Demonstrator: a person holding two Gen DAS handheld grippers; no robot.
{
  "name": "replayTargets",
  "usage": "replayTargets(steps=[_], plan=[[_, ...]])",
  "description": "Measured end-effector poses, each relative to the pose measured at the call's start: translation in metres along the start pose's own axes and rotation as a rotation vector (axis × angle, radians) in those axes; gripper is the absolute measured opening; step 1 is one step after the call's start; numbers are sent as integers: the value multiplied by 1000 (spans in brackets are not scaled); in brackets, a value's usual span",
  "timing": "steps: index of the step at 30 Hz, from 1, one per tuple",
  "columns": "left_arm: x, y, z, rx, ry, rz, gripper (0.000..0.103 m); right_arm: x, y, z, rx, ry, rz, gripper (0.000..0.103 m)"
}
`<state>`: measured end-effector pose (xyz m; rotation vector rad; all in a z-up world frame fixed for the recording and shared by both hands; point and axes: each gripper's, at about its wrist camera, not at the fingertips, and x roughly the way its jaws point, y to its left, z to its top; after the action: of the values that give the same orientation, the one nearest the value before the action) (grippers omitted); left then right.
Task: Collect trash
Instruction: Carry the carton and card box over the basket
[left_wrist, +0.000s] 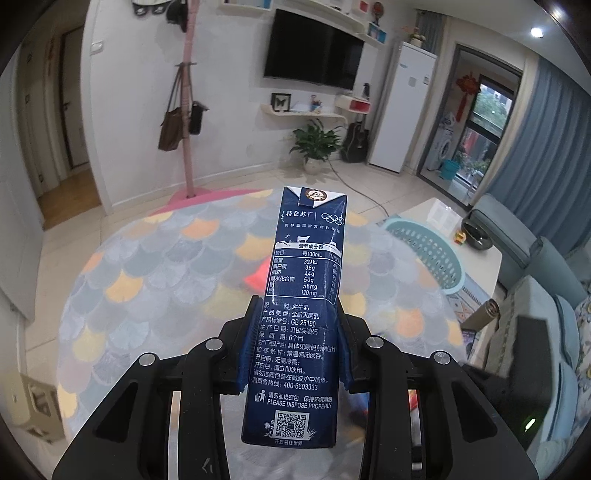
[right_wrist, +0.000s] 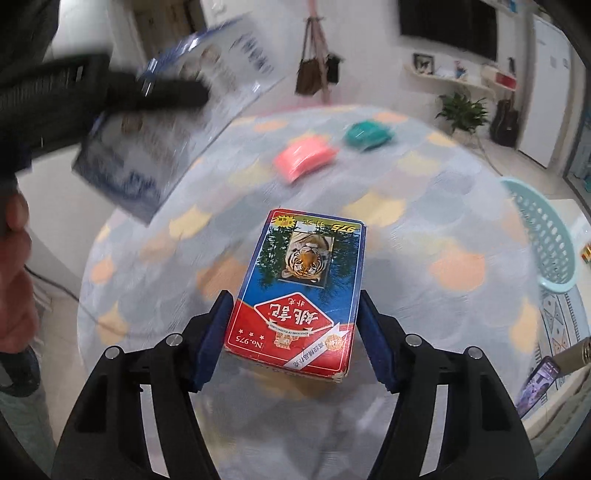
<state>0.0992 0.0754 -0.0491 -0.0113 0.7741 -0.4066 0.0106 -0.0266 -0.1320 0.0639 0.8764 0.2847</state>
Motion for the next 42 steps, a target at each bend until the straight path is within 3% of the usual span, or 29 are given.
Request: replayTargets(steps=[7, 26, 34, 42], plan=[[9, -36, 16, 57, -10, -26, 34, -34, -54, 20, 85, -125, -44, 63], [82, -152, 60, 216, 28, -110, 34, -77, -187, 44, 281, -285, -167, 63], [127, -202, 85, 272, 19, -138, 34, -71, -254, 53, 380, -302, -249, 63], [209, -233, 91, 208, 75, -152, 34, -33, -322, 53, 512, -251, -307, 63]])
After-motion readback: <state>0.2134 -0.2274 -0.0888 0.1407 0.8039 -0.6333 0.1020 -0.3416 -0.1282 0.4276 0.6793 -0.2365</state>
